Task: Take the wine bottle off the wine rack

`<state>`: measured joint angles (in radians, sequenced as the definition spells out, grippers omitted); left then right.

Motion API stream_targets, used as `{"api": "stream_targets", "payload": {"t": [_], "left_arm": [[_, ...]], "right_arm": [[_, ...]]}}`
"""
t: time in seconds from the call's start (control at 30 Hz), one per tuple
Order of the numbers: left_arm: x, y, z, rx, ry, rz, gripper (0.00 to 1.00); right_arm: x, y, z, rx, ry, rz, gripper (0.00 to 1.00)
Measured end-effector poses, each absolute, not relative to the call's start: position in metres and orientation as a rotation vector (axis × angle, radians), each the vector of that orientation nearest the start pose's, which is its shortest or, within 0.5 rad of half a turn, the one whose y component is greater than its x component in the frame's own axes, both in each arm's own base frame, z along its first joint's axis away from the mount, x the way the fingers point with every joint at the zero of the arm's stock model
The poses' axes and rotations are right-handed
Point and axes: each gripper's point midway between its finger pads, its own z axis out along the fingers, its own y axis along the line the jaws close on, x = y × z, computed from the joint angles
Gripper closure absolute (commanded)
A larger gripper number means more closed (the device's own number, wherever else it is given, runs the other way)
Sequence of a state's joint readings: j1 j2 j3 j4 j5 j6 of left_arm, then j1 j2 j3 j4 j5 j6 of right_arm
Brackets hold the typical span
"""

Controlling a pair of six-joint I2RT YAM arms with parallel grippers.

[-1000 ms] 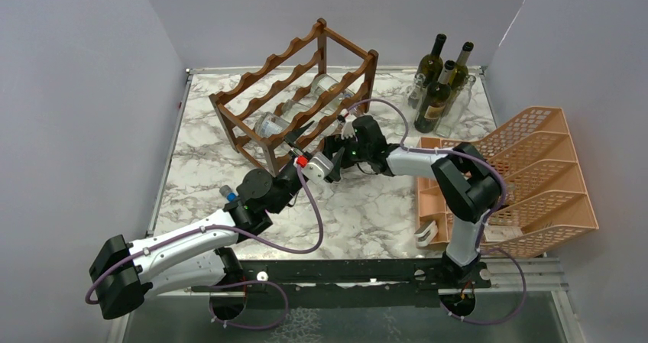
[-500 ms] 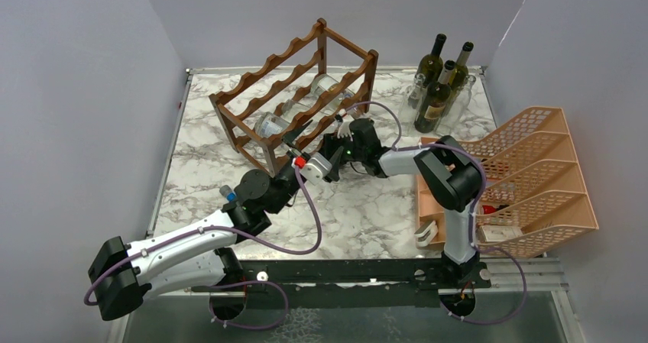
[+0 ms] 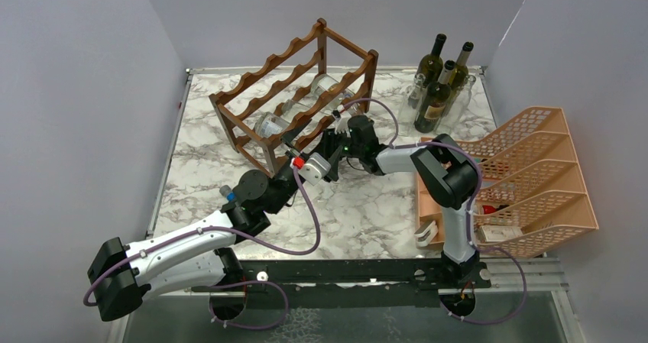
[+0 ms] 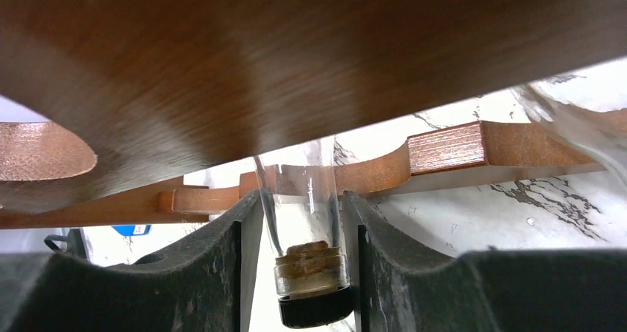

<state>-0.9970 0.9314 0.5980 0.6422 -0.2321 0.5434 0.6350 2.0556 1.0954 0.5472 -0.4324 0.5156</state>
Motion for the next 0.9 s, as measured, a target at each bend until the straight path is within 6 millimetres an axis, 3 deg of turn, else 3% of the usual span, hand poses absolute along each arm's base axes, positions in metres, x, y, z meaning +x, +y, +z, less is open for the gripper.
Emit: {"api": "stream_targets", "payload": {"t": [0.43,0.9], "left_arm": [[0.2431,-0.2630,0.3407,0.732,1.043,-0.244,0.01],[0.2425,-0.2622,0.3421,0.729,1.040,-0.245,0.01]], "right_arm": [[0.3668,0.3881,0.0561,-0.439,2.091,1.164,0.56],[0.3605,0.3847,0.0580,-0.441,2.088,1.179,0.92]]}}
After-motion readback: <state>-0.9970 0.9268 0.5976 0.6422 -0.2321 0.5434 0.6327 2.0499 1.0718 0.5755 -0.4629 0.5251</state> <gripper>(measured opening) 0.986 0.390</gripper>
